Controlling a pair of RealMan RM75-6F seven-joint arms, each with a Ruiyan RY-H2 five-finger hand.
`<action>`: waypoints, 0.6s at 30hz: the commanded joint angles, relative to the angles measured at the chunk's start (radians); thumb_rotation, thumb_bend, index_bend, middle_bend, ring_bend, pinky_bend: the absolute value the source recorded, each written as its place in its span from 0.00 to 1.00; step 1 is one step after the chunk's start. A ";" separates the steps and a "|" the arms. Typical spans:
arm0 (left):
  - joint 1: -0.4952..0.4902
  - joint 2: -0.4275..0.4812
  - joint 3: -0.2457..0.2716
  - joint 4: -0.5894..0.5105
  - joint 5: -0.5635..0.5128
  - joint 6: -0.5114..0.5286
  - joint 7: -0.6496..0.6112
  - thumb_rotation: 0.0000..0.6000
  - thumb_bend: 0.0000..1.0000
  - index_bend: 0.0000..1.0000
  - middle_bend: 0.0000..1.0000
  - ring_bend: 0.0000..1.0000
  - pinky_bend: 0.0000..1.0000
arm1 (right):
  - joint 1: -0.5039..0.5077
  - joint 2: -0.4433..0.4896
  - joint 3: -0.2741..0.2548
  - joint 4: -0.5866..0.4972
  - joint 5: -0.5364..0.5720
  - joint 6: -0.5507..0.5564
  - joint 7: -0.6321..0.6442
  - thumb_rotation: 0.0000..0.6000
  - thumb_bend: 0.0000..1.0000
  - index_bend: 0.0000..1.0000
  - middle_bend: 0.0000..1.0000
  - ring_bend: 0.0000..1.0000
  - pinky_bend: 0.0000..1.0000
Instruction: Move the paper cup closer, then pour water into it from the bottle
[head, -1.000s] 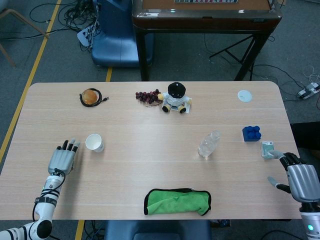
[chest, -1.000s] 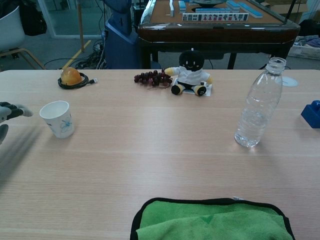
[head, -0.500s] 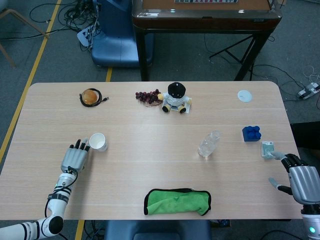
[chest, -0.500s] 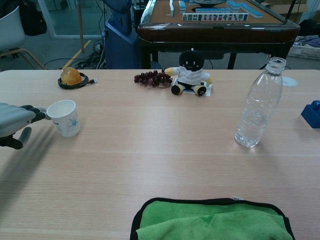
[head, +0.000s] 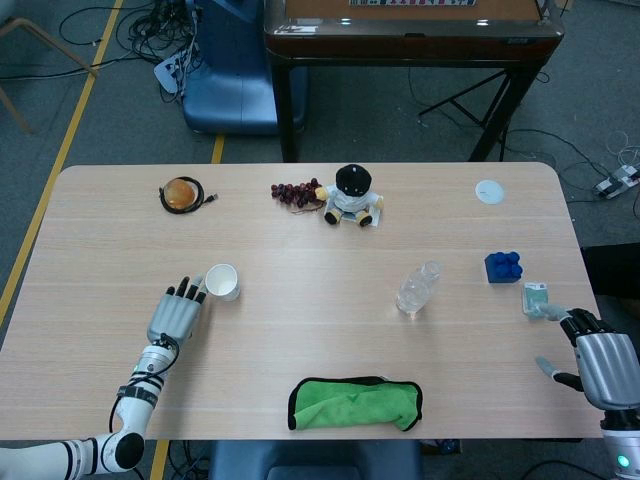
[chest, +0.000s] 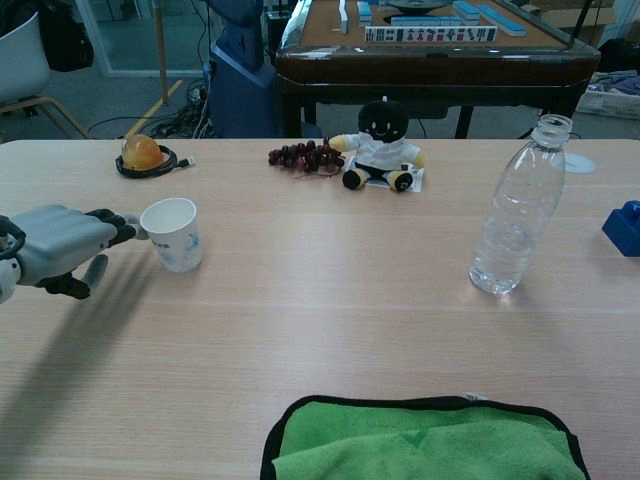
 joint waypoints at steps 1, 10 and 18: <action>-0.012 -0.017 0.002 0.008 0.006 -0.001 0.006 1.00 0.78 0.00 0.00 0.00 0.21 | 0.000 0.001 0.000 0.000 -0.001 0.000 0.001 1.00 0.03 0.28 0.38 0.31 0.53; -0.055 -0.063 -0.008 0.014 0.014 -0.002 0.031 1.00 0.78 0.00 0.00 0.00 0.21 | -0.001 0.002 0.000 -0.001 -0.002 0.001 0.005 1.00 0.03 0.28 0.38 0.31 0.53; -0.092 -0.100 -0.011 -0.009 0.002 0.005 0.084 1.00 0.78 0.00 0.00 0.00 0.20 | -0.002 0.004 0.000 -0.002 -0.005 0.003 0.008 1.00 0.03 0.28 0.38 0.31 0.53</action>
